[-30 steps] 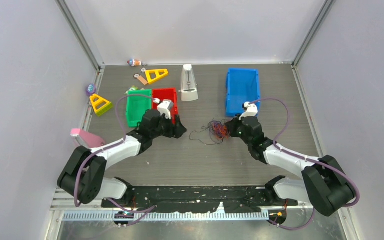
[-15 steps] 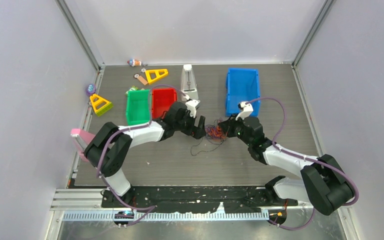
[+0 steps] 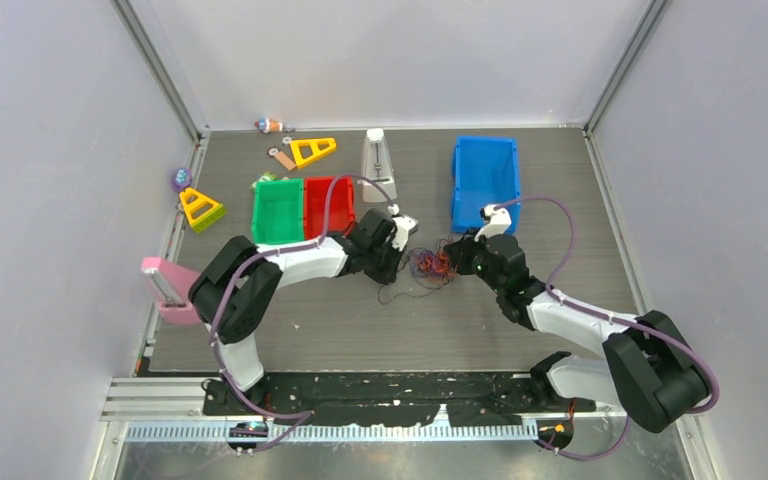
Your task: Untangle the cables
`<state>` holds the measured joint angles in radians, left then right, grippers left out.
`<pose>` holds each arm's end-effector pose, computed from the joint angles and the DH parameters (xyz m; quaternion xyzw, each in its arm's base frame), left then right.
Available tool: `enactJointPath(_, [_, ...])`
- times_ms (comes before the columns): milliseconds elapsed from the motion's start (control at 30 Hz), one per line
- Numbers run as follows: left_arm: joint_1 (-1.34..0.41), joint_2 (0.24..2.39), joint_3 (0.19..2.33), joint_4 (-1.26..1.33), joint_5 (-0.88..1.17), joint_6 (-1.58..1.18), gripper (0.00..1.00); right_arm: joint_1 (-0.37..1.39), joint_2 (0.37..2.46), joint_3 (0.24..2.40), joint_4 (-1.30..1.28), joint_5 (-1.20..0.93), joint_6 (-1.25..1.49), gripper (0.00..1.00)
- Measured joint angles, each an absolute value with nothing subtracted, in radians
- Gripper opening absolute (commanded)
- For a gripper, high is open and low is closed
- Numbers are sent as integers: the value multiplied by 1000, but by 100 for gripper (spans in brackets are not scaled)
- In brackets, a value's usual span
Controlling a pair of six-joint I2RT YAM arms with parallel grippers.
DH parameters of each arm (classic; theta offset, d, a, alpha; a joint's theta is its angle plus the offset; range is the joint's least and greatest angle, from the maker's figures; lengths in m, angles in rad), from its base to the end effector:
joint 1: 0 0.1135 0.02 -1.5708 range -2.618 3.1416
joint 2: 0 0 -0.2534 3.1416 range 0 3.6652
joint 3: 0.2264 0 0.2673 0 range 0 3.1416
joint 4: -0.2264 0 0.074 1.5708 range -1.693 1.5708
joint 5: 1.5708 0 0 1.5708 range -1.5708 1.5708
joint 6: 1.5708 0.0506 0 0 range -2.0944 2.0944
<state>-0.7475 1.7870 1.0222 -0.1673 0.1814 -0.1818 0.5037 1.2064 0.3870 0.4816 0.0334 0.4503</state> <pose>0.2707 -0.2634 0.1246 0.2912 0.9000 -0.2170 0.2410 0.2363 0.1283 0.1596 -0.0121 0.8158 0.2533 0.5198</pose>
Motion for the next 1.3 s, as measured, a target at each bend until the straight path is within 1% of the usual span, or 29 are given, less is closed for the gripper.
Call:
enactJointPath(100, [-748, 1790, 1039, -192, 124, -175, 0, 504, 1192, 387, 441, 107, 455, 9])
enactJointPath(133, [-747, 1776, 1026, -189, 97, -175, 0, 504, 1183, 387, 416, 150, 460, 7])
enactJointPath(200, [-742, 1723, 971, -170, 36, -182, 0, 504, 1164, 389, 352, 248, 483, 6])
enactJointPath(367, [-683, 1445, 749, -93, -147, -234, 0, 502, 1082, 397, 157, 562, 592, 5])
enactJointPath(500, [-604, 1206, 596, 0, -282, -279, 0, 497, 960, 383, 75, 742, 662, 5])
enactJointPath(600, [-551, 1062, 547, 2, -360, -306, 0, 493, 876, 359, 56, 837, 691, 5])
enactJointPath(733, [-485, 894, 557, -49, -439, -344, 0, 485, 826, 341, 11, 928, 724, 5])
enactJointPath(867, [-356, 768, 580, -109, -435, -394, 0, 471, 822, 341, -47, 971, 756, 5])
enactJointPath(933, [-311, 740, 597, -136, -433, -415, 0, 465, 823, 340, -49, 966, 750, 5])
enactJointPath(1100, [-307, 746, 684, -225, -415, -432, 0, 463, 823, 340, -43, 940, 704, 6])
enactJointPath(1300, [-307, 771, 811, -290, -309, -434, 0, 463, 824, 322, 80, 773, 591, 5])
